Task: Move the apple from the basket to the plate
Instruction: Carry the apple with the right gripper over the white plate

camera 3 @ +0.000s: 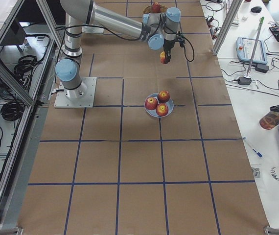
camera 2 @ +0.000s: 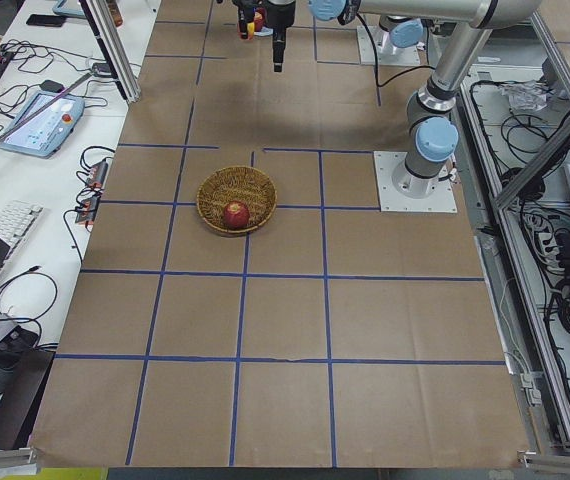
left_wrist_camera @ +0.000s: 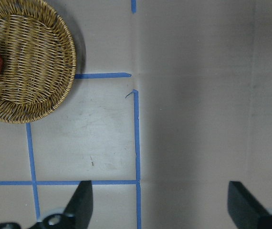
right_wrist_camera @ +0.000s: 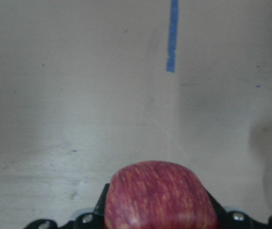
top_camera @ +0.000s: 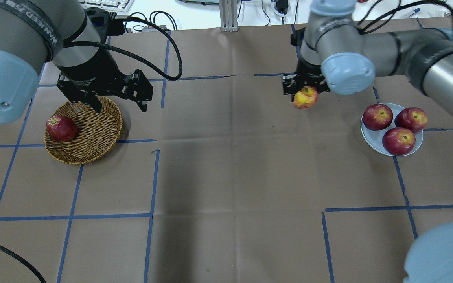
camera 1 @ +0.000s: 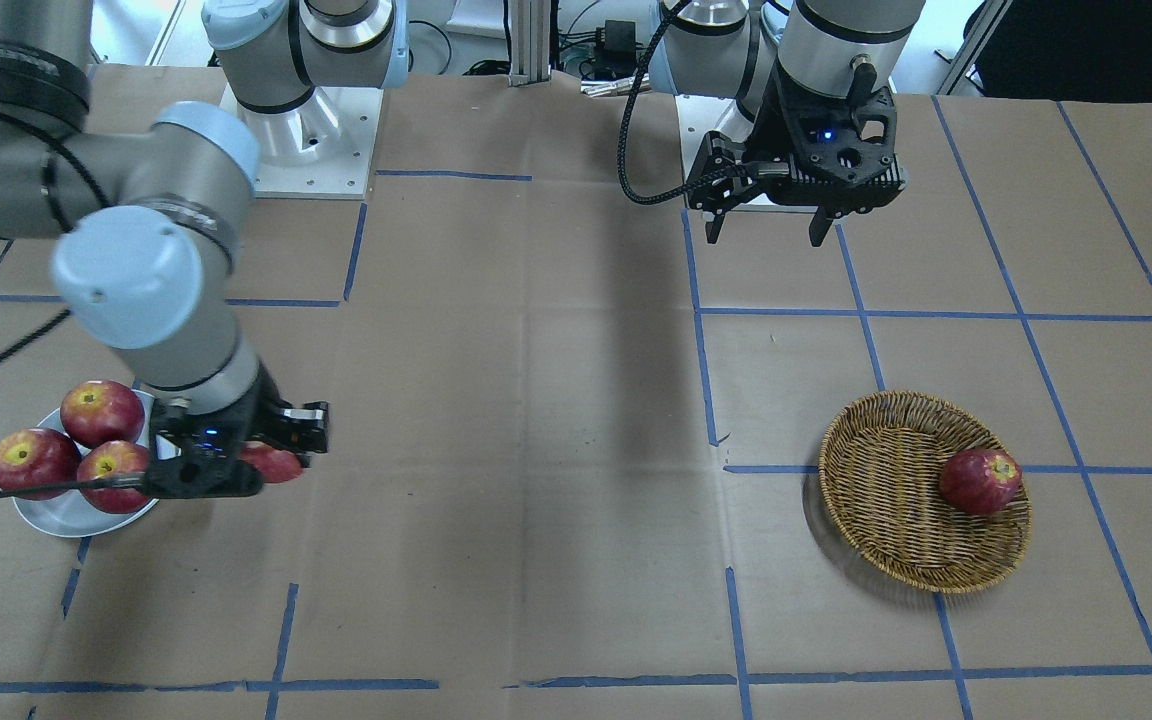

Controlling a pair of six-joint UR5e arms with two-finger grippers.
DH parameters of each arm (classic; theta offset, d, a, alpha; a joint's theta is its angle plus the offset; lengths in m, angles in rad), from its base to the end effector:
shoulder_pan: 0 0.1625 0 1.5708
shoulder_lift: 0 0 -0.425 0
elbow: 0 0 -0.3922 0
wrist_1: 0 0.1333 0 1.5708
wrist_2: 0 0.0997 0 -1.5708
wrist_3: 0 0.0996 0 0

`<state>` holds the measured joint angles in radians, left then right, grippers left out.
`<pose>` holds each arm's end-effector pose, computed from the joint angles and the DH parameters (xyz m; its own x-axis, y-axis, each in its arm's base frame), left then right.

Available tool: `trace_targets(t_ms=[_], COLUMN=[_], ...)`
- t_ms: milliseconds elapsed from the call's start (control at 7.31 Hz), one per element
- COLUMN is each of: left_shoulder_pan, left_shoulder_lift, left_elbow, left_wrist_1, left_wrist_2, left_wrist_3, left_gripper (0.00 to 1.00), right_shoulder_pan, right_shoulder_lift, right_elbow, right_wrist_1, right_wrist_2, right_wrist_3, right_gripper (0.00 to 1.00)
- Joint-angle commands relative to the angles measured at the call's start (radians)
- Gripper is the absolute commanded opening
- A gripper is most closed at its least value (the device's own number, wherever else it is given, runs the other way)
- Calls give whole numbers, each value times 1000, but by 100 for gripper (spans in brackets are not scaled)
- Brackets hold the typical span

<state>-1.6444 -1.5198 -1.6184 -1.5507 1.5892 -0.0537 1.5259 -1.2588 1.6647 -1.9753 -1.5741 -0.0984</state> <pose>-0.1659 -0.4616 0.4911 -0.9997 0.0195 -0.0171 0.0199 0.9995 -0.0244 0.1063 -0.5957 0.3124 -0.9986 -0.0535 0.0032 -0.0535 0.9986 0.0017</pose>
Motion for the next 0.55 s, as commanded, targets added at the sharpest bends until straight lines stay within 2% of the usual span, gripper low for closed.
trace_targets(t_ms=[0,137,410], left_shoulder_pan=[0,0,0], left_shoulder_lift=[1,1,0], left_elbow=[0,0,0], left_wrist_1=[0,0,10], left_wrist_2=[0,0,2], left_wrist_3=[0,0,0], left_gripper=[99,99,99], right_shoulder_pan=[-244,-341,-388], right_shoulder_lift=[-66,-56,-30], right_elbow=[84,87,87], right_wrist_1=[1,-8,-13], right_wrist_2=[-3,-1,0], right_wrist_3=[-343,-474,-552], right_gripper=[50,50,50])
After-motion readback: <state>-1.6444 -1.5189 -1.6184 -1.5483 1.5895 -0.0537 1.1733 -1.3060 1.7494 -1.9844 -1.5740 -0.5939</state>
